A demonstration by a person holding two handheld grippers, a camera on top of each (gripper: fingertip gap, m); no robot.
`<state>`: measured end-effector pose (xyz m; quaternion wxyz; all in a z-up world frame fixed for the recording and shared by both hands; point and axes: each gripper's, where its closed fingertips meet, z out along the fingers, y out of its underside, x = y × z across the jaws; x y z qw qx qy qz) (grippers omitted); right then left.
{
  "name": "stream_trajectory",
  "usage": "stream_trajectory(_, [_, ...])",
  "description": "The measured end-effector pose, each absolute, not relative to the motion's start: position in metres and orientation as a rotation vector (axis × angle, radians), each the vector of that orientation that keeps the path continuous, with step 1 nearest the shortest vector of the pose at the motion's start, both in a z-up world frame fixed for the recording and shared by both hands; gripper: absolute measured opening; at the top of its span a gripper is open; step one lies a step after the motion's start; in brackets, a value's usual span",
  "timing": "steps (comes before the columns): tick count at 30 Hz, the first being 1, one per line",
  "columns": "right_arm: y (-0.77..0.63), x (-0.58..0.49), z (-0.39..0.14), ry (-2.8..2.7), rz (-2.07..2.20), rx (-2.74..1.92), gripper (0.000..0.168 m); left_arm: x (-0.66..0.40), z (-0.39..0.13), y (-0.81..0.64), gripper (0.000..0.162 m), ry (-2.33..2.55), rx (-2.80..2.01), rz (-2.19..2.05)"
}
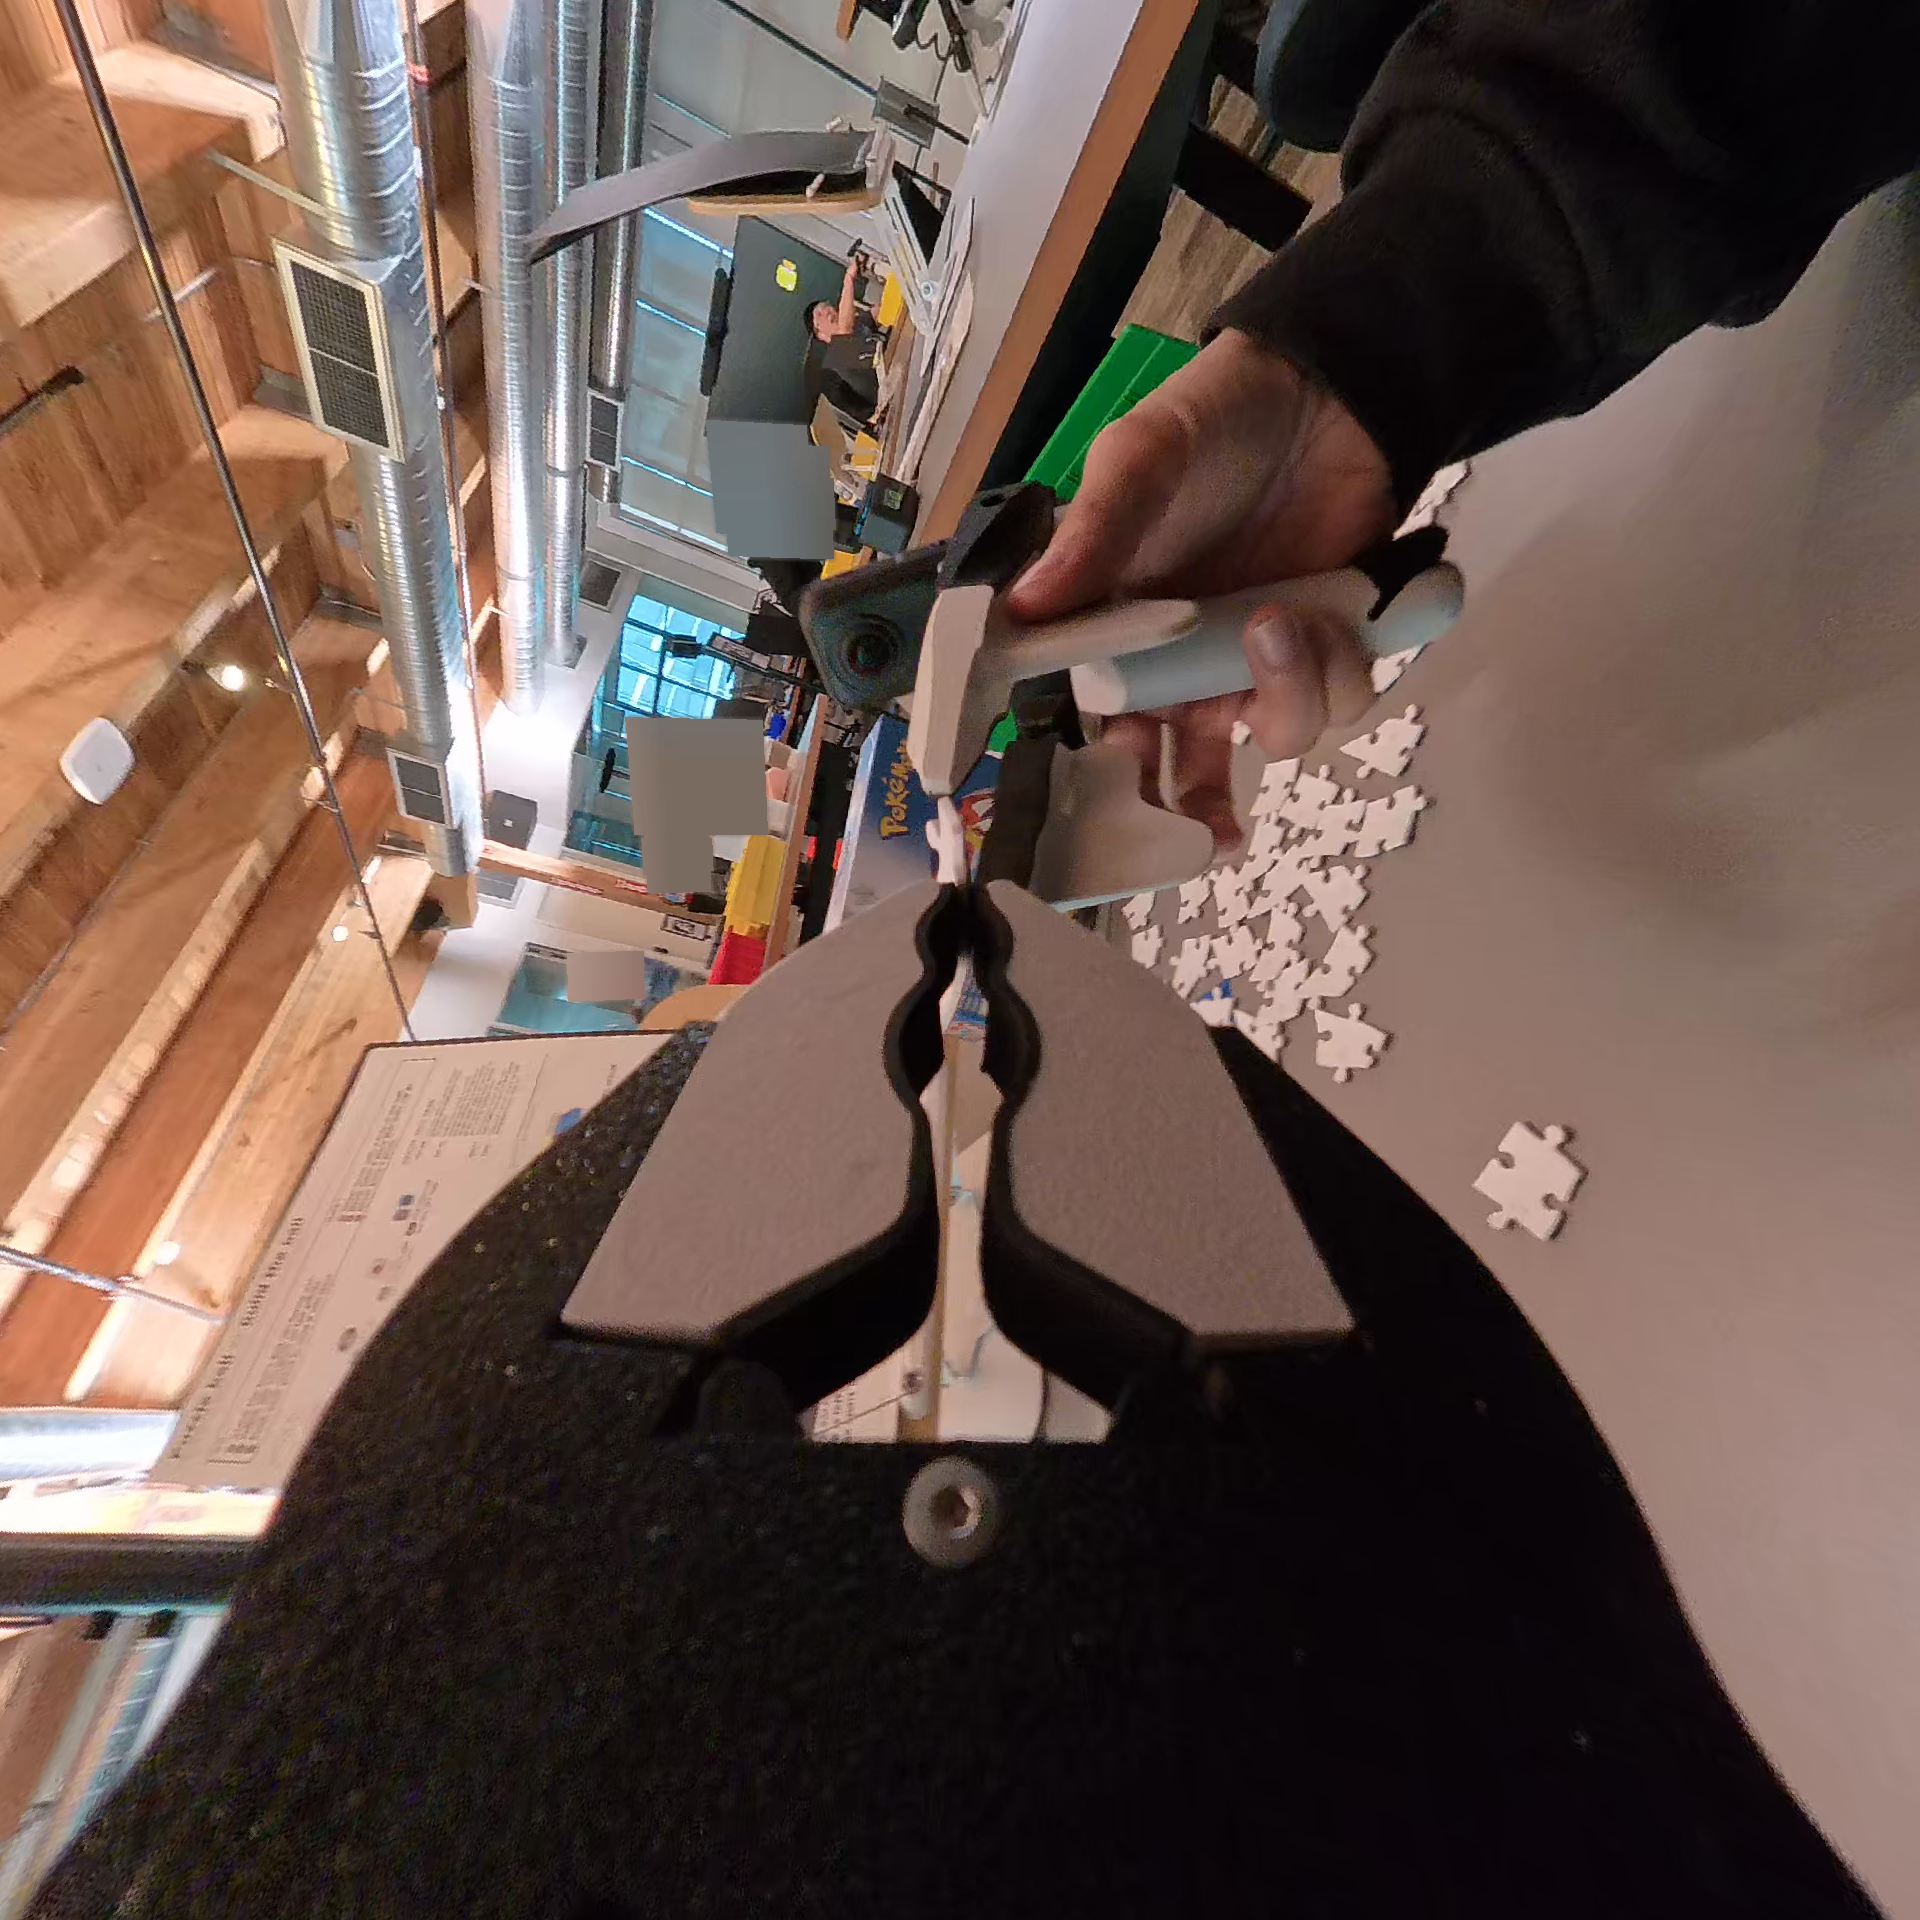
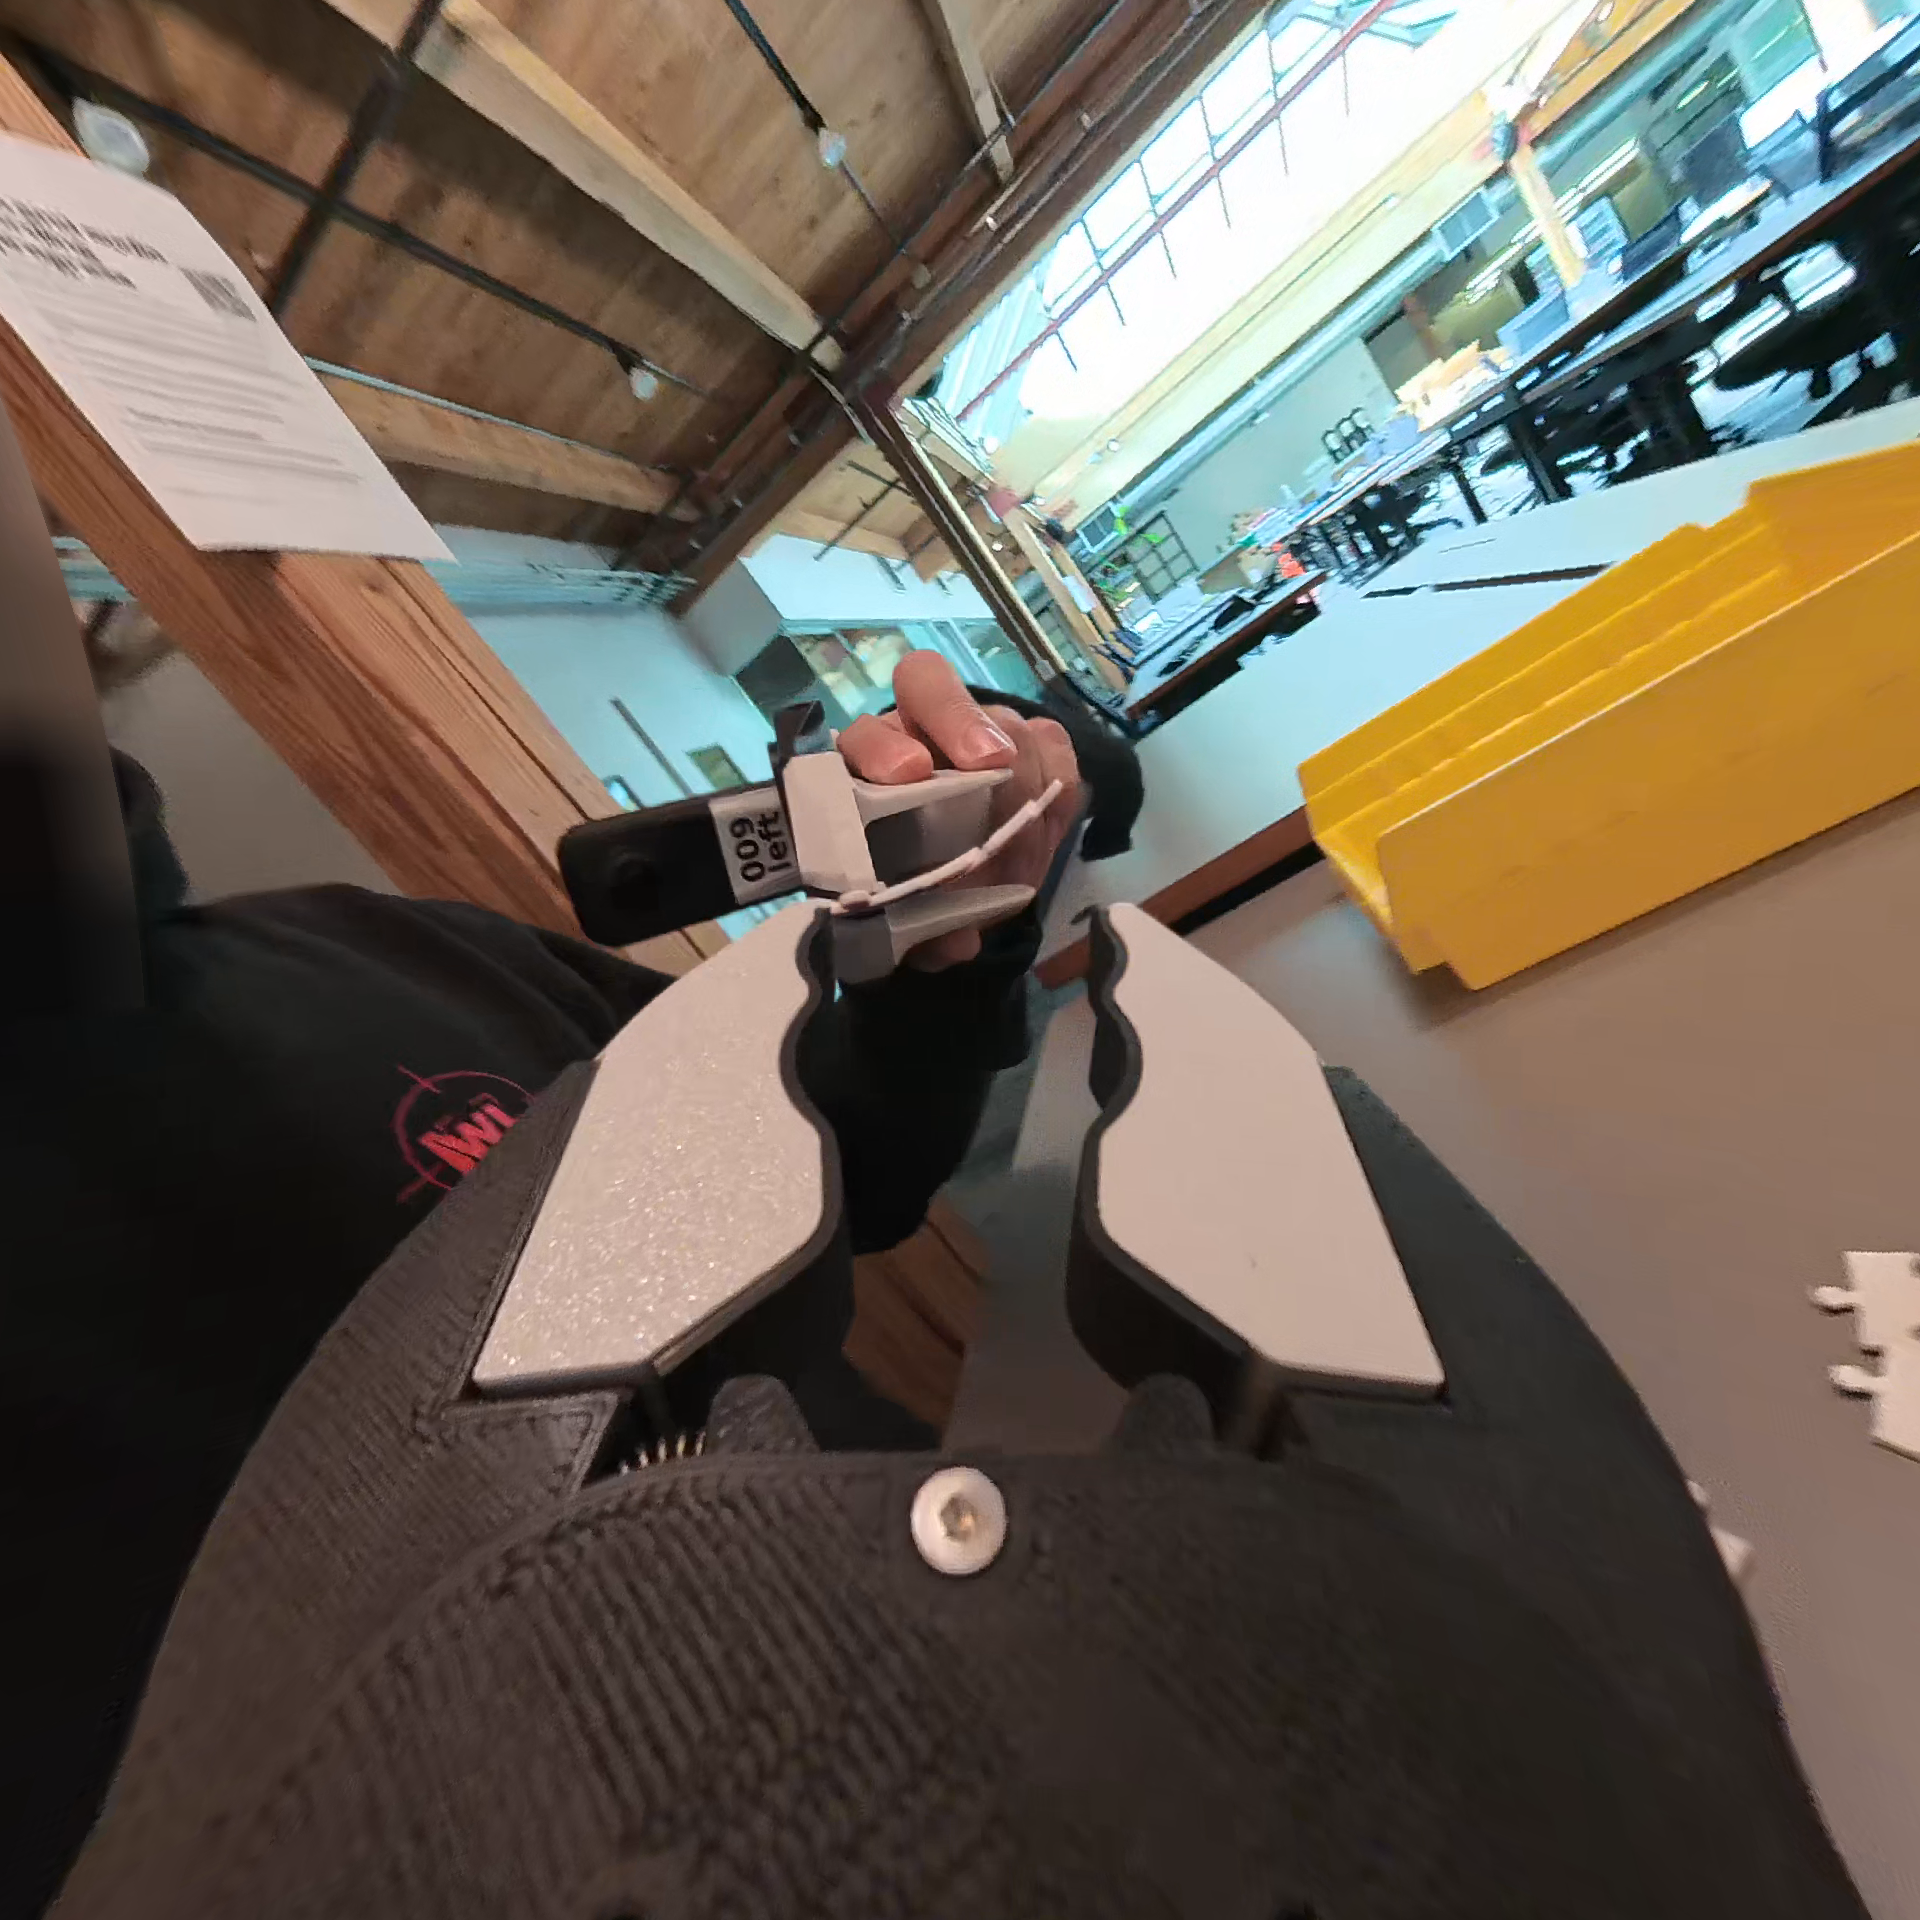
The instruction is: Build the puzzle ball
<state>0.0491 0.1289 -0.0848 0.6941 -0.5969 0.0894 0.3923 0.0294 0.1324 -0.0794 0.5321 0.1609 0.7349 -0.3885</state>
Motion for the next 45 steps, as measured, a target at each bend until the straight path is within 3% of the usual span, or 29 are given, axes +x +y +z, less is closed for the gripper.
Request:
stream_trajectory(1, [0.129,0.050,-0.085,0.181,0.835,-1.347,0.047,0.030,-0.079,0.132,0.001,1.751,0.362,-0.956])
stream_trajectory(6, [0.128,0.054,-0.088,0.056,0.567,-1.419,0.047,0.030,-0.076,0.134,0.001,1.676,0.228,-1.135])
stream_trajectory(14, [0.125,0.065,-0.086,0.071,0.458,-1.407,0.039,0.065,-0.090,0.165,0.001,1.504,0.220,-0.360])
stream_trajectory(21, [0.140,0.072,-0.087,0.208,0.559,-1.395,0.026,0.071,-0.097,0.162,0.002,1.396,0.288,-0.182])
stream_trajectory(31, [0.163,0.076,-0.110,0.304,0.619,-1.514,0.003,0.082,-0.113,0.163,0.003,1.401,0.299,-0.134])
stream_trajectory(35, [0.160,0.091,-0.117,0.396,0.633,-1.510,0.002,0.086,-0.115,0.167,0.023,1.422,0.187,-0.224])
stream_trajectory(45, [0.158,0.095,-0.131,0.533,0.837,-1.467,0.002,0.088,-0.136,0.160,0.018,1.537,0.240,-0.194])
